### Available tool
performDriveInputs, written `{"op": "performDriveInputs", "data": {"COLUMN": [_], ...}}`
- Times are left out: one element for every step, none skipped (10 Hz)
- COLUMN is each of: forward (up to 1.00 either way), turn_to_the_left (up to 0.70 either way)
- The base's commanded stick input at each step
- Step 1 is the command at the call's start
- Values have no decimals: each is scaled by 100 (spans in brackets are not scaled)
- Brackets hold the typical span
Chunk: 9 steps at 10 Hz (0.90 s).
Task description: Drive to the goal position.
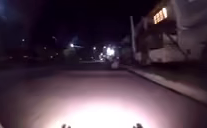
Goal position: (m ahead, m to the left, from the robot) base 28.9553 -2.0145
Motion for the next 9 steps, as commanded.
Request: {"op": "performDriveInputs", "data": {"forward": [60,60,60,60,60,60,60,60,60], "turn_to_the_left": [0,0,0,0,0,0,0,0,0]}}
